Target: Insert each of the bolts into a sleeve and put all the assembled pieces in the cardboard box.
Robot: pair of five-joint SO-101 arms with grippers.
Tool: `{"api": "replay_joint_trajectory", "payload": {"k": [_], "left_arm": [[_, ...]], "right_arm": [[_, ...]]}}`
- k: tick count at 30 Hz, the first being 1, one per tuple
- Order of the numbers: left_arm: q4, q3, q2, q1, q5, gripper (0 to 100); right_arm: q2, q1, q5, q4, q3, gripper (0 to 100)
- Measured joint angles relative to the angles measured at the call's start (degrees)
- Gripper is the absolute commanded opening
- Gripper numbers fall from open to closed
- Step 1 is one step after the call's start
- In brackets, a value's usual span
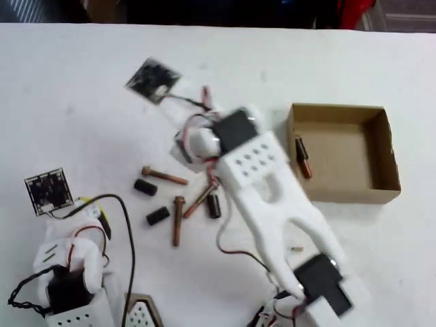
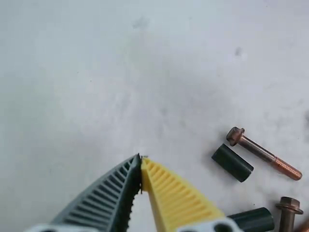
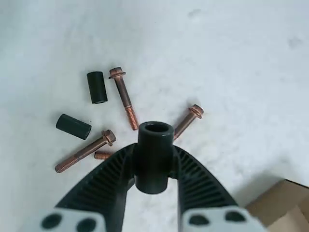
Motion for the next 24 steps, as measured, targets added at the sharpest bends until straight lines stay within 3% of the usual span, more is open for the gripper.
{"api": "replay_joint_trajectory", "payload": {"k": [10, 24], "left_arm": [[0.0, 0.0, 0.0, 0.0, 0.0, 2], [0.0, 2.5, -0.2, 7.6, 0.0, 2]], "right_arm": [[-16.3, 8.3, -2.4, 6.0, 4.3, 1.7], [-43.6, 9.1, -2.4, 1.7, 30.7, 1.7]]}}
